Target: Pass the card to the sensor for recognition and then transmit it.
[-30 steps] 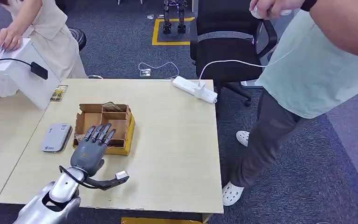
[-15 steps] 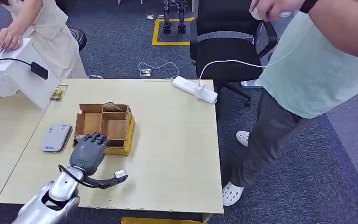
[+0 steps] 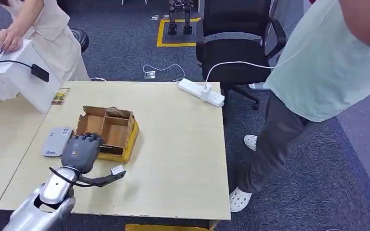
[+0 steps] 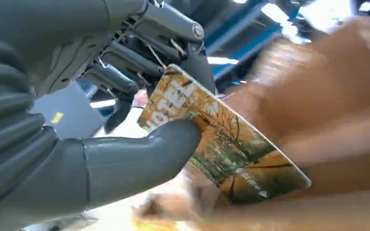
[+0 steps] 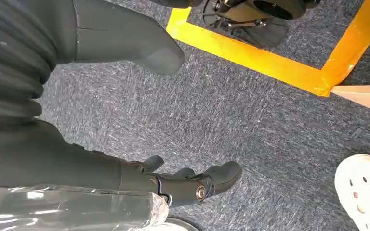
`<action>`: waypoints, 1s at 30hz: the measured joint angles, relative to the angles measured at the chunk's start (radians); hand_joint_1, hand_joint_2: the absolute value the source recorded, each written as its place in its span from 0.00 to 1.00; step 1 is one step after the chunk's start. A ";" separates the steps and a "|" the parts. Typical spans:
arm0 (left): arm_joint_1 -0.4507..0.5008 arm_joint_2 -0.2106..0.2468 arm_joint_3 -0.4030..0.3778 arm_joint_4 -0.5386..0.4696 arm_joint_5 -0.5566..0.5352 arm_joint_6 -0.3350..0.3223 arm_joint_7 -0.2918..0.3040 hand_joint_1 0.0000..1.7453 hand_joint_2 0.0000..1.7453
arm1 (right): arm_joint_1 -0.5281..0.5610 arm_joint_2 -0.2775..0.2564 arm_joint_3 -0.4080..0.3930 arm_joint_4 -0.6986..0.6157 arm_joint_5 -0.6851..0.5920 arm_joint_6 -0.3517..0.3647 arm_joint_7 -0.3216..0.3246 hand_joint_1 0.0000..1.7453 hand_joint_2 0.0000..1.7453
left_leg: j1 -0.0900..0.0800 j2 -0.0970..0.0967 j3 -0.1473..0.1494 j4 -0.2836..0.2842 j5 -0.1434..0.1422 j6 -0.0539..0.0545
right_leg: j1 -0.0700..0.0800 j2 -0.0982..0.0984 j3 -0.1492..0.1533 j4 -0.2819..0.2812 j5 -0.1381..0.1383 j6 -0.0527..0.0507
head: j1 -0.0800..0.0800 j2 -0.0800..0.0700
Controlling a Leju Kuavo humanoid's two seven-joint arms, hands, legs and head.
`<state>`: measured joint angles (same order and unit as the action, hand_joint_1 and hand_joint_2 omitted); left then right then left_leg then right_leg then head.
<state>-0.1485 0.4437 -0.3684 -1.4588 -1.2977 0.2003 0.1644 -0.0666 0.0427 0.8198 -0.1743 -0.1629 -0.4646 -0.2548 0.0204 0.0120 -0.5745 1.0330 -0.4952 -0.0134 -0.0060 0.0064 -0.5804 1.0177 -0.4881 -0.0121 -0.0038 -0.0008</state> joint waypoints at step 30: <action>-0.430 0.088 0.246 0.238 -0.092 0.191 0.069 1.00 1.00 | -0.014 0.008 0.001 -0.003 0.035 -0.001 0.025 0.00 1.00 | 0.000 -0.001 0.000 0.001 0.003 -0.003 | 0.000 -0.001 0.000 0.002 0.002 -0.002 | 0.000 0.000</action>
<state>-0.5785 0.5314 -0.1221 -1.2210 -1.3897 0.3914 0.2339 -0.0809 0.0507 0.8206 -0.1770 -0.1282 -0.4654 -0.2296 0.0207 0.0107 -0.5742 1.0336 -0.4920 -0.0160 -0.0057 0.0053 -0.5806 1.0196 -0.4862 -0.0141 -0.0042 -0.0008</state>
